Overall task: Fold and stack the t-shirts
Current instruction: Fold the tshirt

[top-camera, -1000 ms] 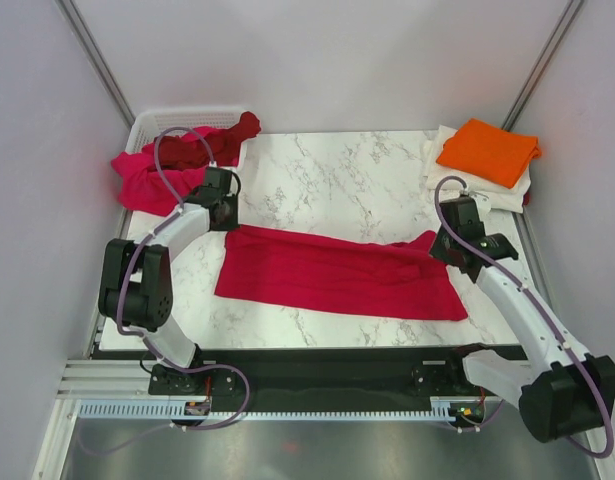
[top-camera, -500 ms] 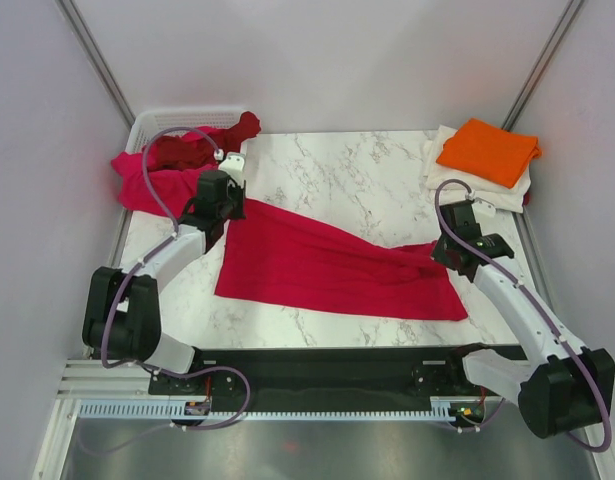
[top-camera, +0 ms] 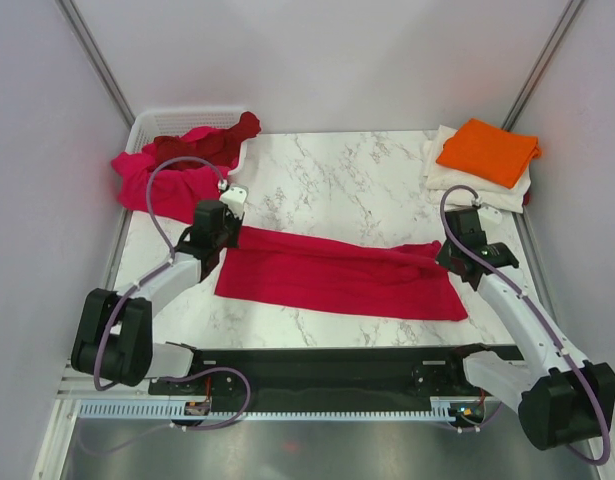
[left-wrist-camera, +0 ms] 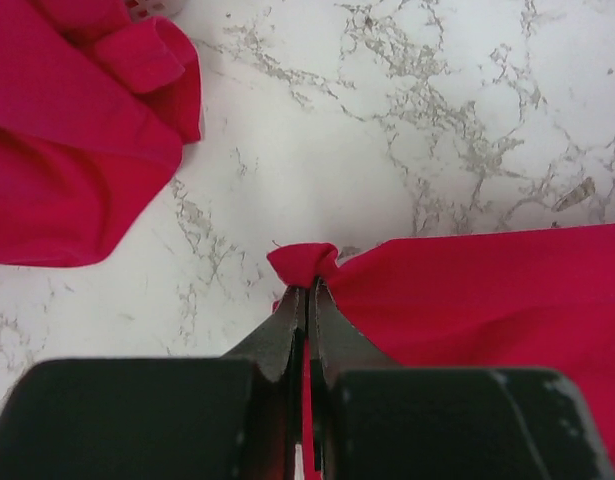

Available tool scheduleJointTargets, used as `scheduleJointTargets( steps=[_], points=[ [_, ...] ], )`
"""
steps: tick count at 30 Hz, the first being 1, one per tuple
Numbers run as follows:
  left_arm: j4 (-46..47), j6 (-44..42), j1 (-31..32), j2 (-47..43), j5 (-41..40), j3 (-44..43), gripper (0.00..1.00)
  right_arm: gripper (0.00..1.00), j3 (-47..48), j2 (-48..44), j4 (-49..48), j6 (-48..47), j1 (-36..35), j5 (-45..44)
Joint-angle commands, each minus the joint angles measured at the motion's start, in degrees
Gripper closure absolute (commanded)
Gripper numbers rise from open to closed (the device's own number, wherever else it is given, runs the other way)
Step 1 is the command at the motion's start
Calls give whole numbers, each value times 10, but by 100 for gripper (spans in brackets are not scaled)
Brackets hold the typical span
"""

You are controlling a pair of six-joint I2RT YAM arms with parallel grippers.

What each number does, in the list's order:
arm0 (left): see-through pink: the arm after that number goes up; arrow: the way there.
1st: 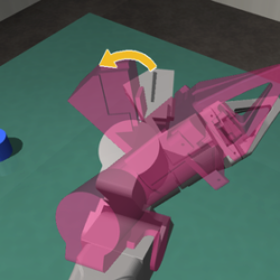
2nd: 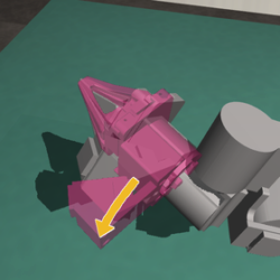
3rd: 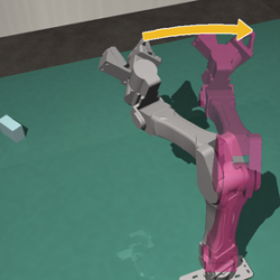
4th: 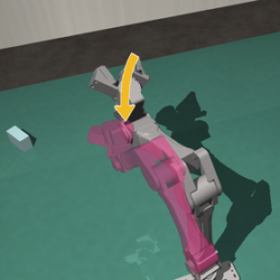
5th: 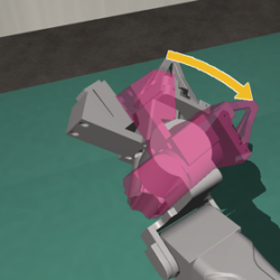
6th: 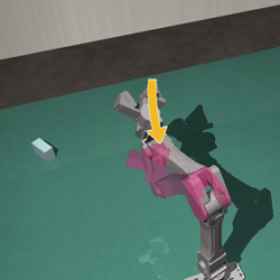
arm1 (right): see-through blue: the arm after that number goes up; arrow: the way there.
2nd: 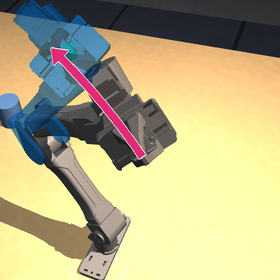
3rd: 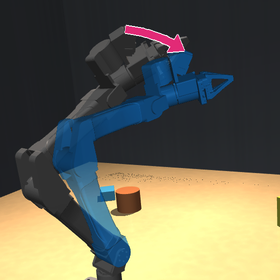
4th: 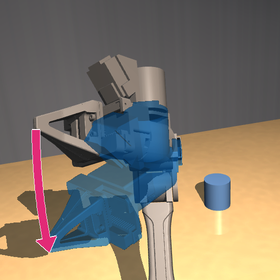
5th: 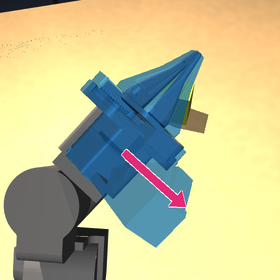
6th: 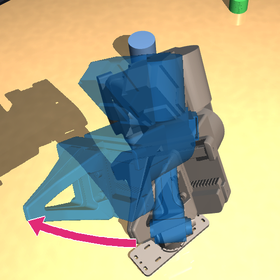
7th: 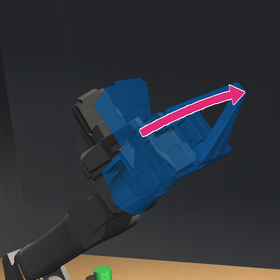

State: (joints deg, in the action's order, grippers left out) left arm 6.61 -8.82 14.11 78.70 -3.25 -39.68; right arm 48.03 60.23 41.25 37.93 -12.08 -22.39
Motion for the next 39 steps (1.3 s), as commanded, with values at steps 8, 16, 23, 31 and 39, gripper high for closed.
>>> scheduleJointTargets(
  steps=[8,16,23,31,39],
  points=[
    [46,-23,-4,-108,-115,70,67,44,-95,-17,-10,60,57,78],
    [25,6,-3,-164,-156,49,2,2,-75,-5,-27,49,91,75],
    [24,49,-2,-133,7,22,12,2,-100,-32,-52,63,82,175],
    [5,113,93,-10,-10,-43,0,3,-143,23,-116,139,-63,154],
    [-84,215,138,128,-24,-78,0,2,-50,205,-166,92,-61,73]
  ],
)
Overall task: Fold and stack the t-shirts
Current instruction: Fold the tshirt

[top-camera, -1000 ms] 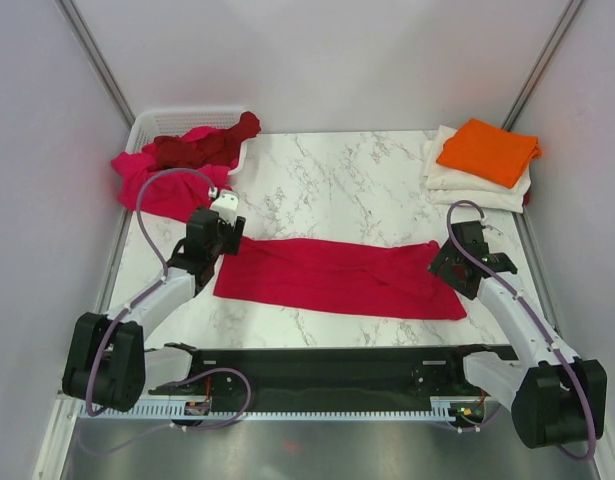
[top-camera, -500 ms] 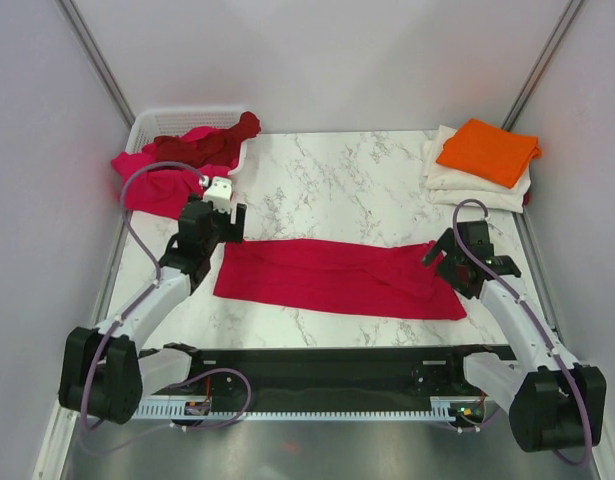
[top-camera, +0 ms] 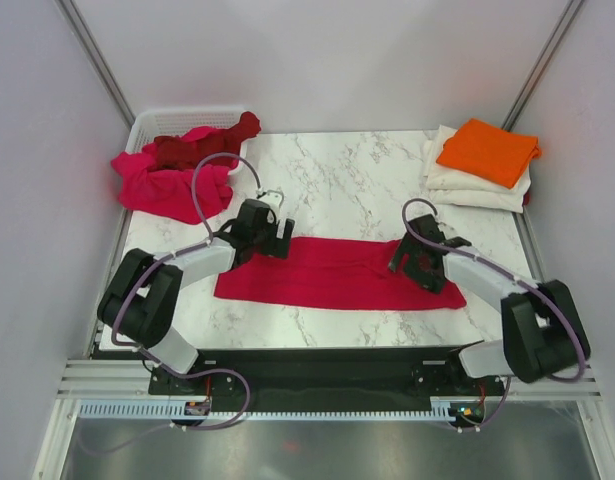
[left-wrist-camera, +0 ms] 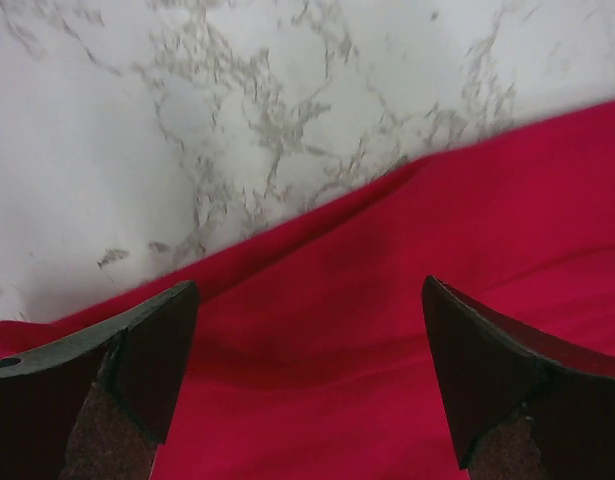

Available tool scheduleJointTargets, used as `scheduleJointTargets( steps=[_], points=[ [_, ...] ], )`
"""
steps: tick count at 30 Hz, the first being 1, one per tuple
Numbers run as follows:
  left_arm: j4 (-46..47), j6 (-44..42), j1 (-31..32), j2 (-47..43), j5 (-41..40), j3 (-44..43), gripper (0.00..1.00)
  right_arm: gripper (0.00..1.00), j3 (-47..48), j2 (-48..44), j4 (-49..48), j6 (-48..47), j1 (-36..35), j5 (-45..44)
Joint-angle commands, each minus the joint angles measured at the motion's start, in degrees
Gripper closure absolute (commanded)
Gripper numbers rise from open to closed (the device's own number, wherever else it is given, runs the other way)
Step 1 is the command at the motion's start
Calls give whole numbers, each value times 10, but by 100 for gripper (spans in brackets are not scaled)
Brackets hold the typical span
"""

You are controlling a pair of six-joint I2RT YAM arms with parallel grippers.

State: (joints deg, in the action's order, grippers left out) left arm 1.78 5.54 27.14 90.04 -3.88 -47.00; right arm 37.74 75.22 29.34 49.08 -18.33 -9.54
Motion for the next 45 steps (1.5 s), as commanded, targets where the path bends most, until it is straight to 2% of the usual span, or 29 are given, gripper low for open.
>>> scheduleJointTargets(
  steps=[1,6,9,10,11,12,13,14,15,16,18,19,23,27,30,33,36,42,43,44,45],
  points=[
    [-35,82,12,15,-32,0,0,2,99,104,-49,-27,0,-72],
    [-49,133,27,6,-21,18,2,2,267,276,-38,-55,22,-61],
    [-51,197,36,-8,51,43,3,2,420,392,-25,-72,25,-39],
    [-51,230,53,-12,69,49,3,2,522,459,0,-78,24,-30],
    [-52,244,65,-14,76,55,0,2,581,495,15,-95,23,-15],
    [-54,256,95,-17,84,66,0,2,642,532,32,-105,22,19],
    [-56,293,113,-22,90,70,0,2,769,608,62,-115,22,47],
    [-64,316,130,-30,91,74,0,2,834,646,74,-135,19,74],
    [-77,341,162,-35,90,71,0,2,896,682,81,-144,19,139],
    [-94,393,177,-39,98,71,0,2,1004,746,74,-150,17,169],
    [-96,437,199,-48,122,67,0,2,1078,791,50,-155,17,223],
    [-96,459,222,-50,136,61,0,2,1090,806,3,-154,18,258],
    [-107,466,261,-68,164,13,0,2,1003,762,-116,-167,18,298],
    [-142,455,271,-115,153,-43,0,2,976,709,-119,-205,17,297],
    [-183,442,272,-154,142,-74,0,2,940,648,-117,-233,20,265],
    [-233,412,273,-185,112,-101,0,2,908,588,-96,-238,26,236],
    [-247,349,272,-213,49,-97,0,2,850,519,-71,-242,29,198],
    [-252,326,271,-255,-7,-26,0,2,575,319,-55,-232,29,137],
    [-252,332,271,-258,-14,-12,0,2,494,264,-55,-229,29,130],
    [-251,338,271,-257,-19,14,3,2,452,236,-56,-225,29,129],
    [-249,345,271,-252,-24,25,6,2,371,182,-63,-216,29,132]
  ],
)
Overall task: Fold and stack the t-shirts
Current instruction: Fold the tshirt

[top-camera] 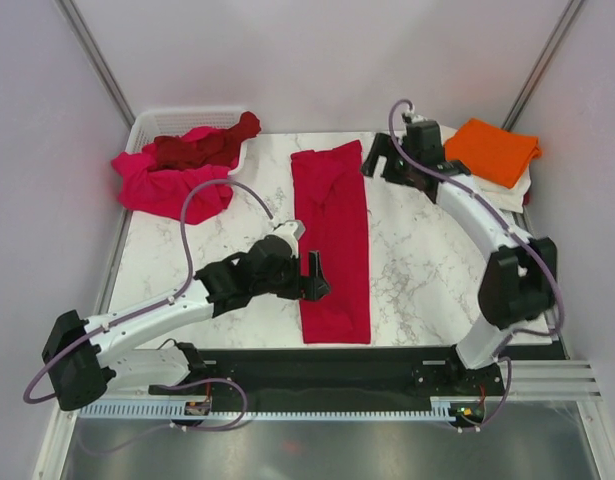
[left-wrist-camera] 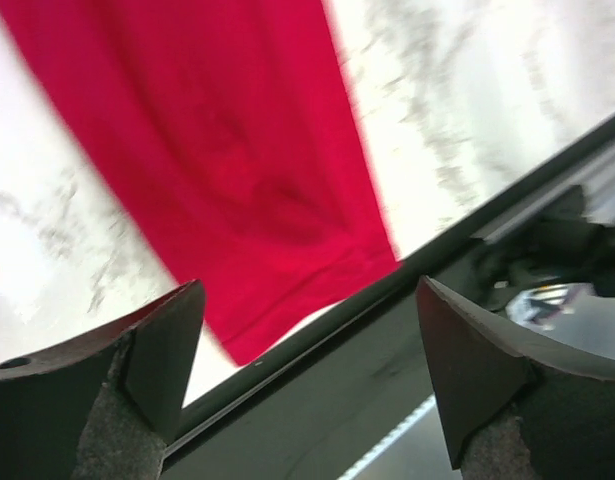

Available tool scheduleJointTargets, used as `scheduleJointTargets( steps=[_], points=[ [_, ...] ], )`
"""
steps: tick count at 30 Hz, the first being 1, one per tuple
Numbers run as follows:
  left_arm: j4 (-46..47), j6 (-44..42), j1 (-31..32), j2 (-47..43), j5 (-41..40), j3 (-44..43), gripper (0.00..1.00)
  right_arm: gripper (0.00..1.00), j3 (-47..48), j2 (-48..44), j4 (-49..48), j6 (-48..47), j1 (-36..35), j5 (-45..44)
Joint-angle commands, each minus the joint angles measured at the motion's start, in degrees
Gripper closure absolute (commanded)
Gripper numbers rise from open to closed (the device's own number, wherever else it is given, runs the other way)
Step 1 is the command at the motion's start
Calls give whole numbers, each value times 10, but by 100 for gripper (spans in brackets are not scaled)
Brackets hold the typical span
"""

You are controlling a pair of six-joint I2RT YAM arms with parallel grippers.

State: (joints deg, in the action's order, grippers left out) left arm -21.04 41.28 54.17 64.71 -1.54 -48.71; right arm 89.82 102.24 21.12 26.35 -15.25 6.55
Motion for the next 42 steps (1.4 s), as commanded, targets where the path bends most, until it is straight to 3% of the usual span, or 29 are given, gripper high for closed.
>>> scheduleJointTargets(
  steps=[1,6,9,13,22,27,30,31,35,38,39,42],
  points=[
    [-17,-9,1,6,-48,51,9,2,-188,-114,16,15,-1,-15],
    [20,-1,1,27,-37,106,19,8,-420,-295,-14,56,-15,0],
    [49,11,1,34,-22,130,23,18,-486,-366,-11,78,-34,10],
    [75,32,2,43,-8,156,28,22,-583,-472,-2,111,-52,22],
    [128,72,25,93,33,175,35,24,-652,-499,4,144,-106,10],
    [130,114,62,92,21,197,47,25,-657,-507,17,166,-142,-2],
    [132,134,73,93,19,216,64,26,-667,-515,16,204,-191,-15],
    [132,137,73,94,18,221,78,26,-670,-516,16,221,-222,-23],
    [133,144,74,88,17,237,98,27,-686,-506,10,268,-288,-54],
    [133,145,74,82,16,241,98,35,-700,-500,4,312,-339,-78],
    [133,145,74,85,17,242,98,38,-707,-497,1,344,-387,-107],
    [133,147,74,88,17,242,98,40,-708,-486,-2,365,-413,-125]
  ],
)
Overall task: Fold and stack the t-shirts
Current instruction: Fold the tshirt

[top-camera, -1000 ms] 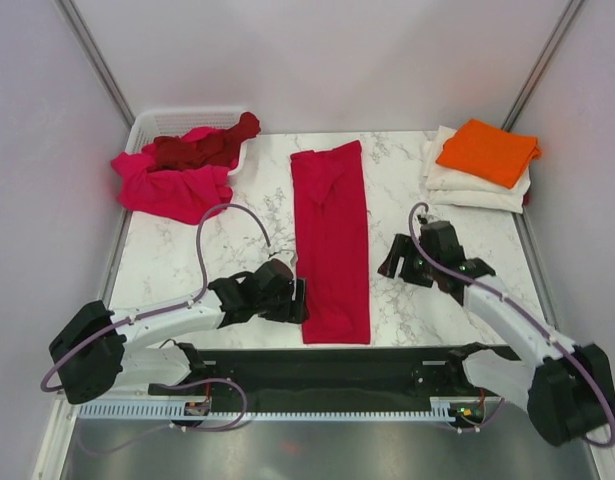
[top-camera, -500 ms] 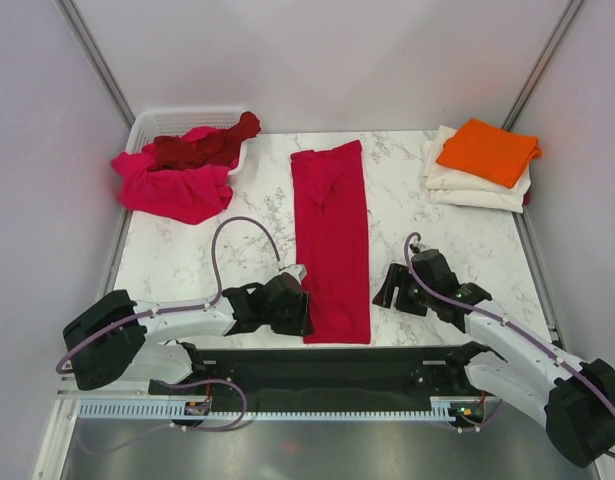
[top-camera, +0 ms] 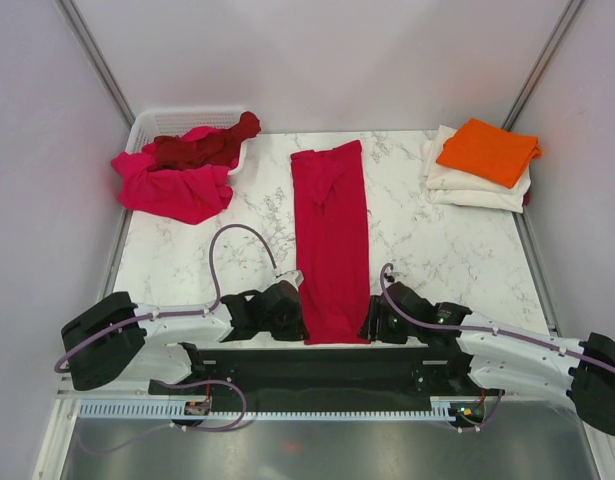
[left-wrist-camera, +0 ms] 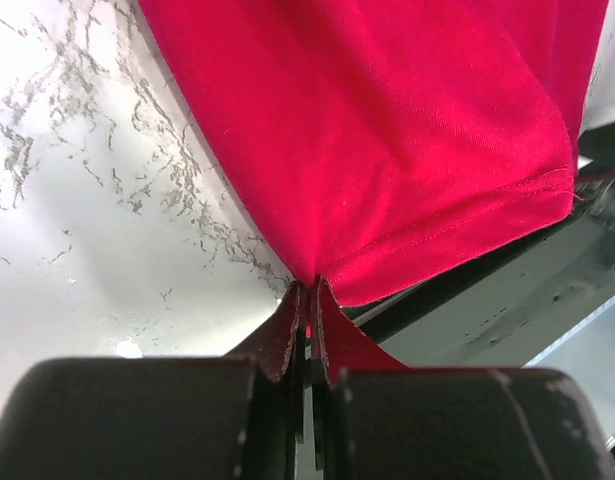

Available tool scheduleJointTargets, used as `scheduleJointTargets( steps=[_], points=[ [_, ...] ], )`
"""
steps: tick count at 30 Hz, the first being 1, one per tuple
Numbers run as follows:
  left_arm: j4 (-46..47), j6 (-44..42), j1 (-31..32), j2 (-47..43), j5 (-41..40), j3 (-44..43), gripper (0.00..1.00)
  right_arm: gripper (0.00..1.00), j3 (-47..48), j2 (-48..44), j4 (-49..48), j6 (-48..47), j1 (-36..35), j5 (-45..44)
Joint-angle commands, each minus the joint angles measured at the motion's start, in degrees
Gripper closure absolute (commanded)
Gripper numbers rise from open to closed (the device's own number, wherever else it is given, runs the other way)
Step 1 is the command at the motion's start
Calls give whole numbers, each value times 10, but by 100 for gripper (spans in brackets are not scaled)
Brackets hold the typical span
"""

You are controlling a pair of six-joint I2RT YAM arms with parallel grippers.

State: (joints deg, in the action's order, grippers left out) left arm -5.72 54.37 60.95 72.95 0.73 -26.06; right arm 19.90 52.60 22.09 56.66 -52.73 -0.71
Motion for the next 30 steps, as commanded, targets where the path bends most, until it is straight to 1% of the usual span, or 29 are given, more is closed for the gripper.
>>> scheduleJointTargets(
  steps=[1,3,4,6,7,9,10,13,16,21,23,24,27,28,30],
  points=[
    [-19,17,6,6,-6,17,98,41,-11,14,-13,67,-45,-59],
    [-17,21,6,6,-6,19,98,45,-16,25,-25,72,-49,-68],
    [-17,21,6,6,-6,22,98,58,-19,29,-30,74,-49,-68],
    [-18,21,6,0,-6,24,98,72,-22,41,-44,78,-52,-67],
    [-17,21,6,-3,-6,29,98,85,-22,45,-46,79,-53,-68],
    [-18,22,6,-19,-6,35,98,96,-24,51,-44,78,-52,-70],
    [-18,22,6,-26,-6,44,98,100,-26,50,-41,78,-53,-77],
    [-18,21,6,-53,-4,64,98,100,-29,34,-24,83,-53,-84],
    [-18,26,6,-59,0,78,98,100,-35,22,-22,86,-53,-83],
    [-30,19,6,-70,26,65,98,100,-6,18,-2,79,-61,-84],
    [-47,11,6,-83,29,38,98,100,26,8,21,77,-68,-91],
    [-80,7,6,-86,27,9,98,100,37,4,29,75,-71,-97],
    [-140,-8,6,-94,4,-44,98,100,89,-10,62,64,-72,-107],
    [-175,-19,6,-94,1,-77,98,100,101,-13,77,61,-72,-114],
    [-195,-29,6,-99,-4,-106,98,100,134,-14,85,57,-72,-119]
  ],
)
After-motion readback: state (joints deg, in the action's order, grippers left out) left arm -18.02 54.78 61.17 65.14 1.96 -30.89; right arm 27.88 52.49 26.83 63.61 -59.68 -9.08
